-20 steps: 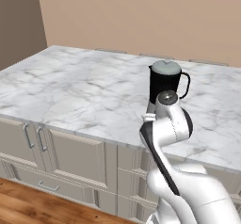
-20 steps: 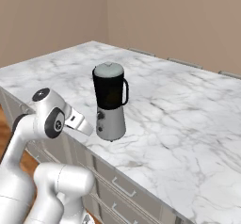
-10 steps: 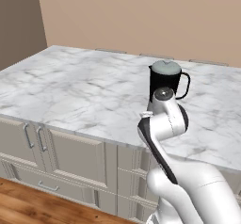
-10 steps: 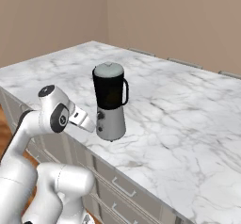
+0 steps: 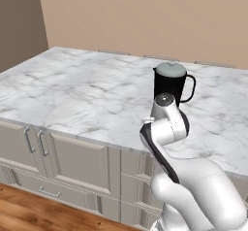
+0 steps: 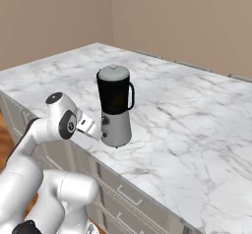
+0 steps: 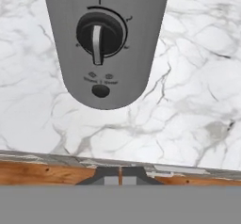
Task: Grab the lemon and lemon wedge from the fridge, place them in the blender, close the lid, and turn on the blender to create a marinade.
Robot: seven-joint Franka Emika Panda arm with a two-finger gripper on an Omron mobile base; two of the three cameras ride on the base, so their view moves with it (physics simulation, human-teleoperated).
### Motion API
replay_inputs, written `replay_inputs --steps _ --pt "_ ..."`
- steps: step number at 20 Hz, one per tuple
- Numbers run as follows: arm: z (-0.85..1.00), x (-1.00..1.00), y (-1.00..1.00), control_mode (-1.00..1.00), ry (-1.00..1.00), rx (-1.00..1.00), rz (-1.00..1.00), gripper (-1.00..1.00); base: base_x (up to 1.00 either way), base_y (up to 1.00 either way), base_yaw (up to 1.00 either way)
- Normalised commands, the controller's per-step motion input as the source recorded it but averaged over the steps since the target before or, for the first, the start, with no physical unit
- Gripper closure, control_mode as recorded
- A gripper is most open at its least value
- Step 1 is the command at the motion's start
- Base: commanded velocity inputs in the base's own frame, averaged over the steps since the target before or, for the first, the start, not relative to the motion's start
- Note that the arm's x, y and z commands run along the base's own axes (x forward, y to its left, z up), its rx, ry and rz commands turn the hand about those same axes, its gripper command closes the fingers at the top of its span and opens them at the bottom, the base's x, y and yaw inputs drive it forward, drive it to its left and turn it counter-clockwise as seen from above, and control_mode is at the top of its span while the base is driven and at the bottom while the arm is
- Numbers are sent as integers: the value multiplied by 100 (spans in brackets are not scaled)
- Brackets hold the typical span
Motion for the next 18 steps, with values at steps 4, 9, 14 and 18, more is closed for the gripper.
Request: replay_inputs --steps 4,9,14,18 --pt "-29 27 0 -100 0 0 0 100 0 0 0" --pt "-16 24 -3 -100 0 0 0 100 0 0 0" --pt "-9 19 -13 -100 2 0 0 100 0 0 0" --pt "-12 19 -12 -100 3 0 0 100 0 0 0"
